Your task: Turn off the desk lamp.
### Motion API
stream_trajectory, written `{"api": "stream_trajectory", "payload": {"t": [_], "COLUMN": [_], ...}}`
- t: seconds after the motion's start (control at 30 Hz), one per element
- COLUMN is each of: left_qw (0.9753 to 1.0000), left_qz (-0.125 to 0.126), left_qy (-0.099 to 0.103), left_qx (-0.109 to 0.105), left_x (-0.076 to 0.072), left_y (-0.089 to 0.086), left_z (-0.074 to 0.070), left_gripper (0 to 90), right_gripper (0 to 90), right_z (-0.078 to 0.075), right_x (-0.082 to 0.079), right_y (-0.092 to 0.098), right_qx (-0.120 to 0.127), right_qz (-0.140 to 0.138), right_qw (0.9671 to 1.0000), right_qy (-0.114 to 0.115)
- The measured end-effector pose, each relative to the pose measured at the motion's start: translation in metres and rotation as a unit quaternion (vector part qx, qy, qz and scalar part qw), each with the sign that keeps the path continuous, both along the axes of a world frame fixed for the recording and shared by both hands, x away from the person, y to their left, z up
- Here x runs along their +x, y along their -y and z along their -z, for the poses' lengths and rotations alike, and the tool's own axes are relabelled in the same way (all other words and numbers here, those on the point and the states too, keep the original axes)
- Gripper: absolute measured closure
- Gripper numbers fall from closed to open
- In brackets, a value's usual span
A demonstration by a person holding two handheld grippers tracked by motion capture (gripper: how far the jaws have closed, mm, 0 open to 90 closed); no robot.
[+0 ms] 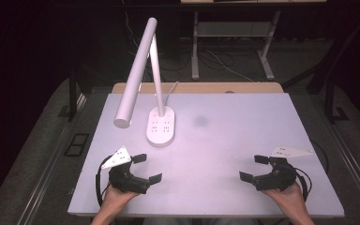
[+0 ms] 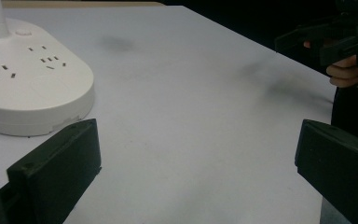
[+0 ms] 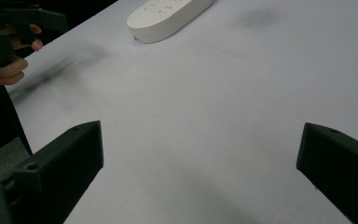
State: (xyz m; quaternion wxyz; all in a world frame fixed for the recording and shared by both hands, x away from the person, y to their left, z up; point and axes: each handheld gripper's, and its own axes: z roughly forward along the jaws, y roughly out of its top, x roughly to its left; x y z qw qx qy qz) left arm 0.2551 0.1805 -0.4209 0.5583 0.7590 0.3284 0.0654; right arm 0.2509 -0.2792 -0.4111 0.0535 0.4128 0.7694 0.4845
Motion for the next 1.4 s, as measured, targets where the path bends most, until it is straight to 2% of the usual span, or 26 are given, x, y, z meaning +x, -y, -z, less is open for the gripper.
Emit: {"api": "stream_trajectory", "payload": {"t": [0.5,0.8,1.0,1.4], "left_qw": [1.0000,0.9999,1.0000,1.0000], "left_qz": [-0.008,-0.011,-0.008,-0.006], "left_qy": [0.000,-0.003,-0.005,-0.006], "left_qx": [-0.002,-0.002,-0.001,-0.002], "left_x": [0.000,-0.001,-0.001,-0.001], "left_y": [-0.002,-0.003,-0.003,-0.003], "left_z": [0.000,0.000,0.000,0.000], "left_gripper": [0.0,0.0,0.0,0.0], "right_gripper": [0.4,0.4,0.4,0.4], "right_z": [-0.002,-0.015,-0.024,-0.039], "right_x": [0.004,0.009,0.017,0.035], "right_y": [-0.005,-0.010,-0.015,-0.031], "right_qx": [-0.014,-0.018,-0.020,-0.022], "right_qz": [-0.006,-0.014,-0.024,-0.042], "right_qw": [0.9998,0.9997,0.9995,0.9989], "right_qy": [-0.012,-0.009,0.001,0.002]}}
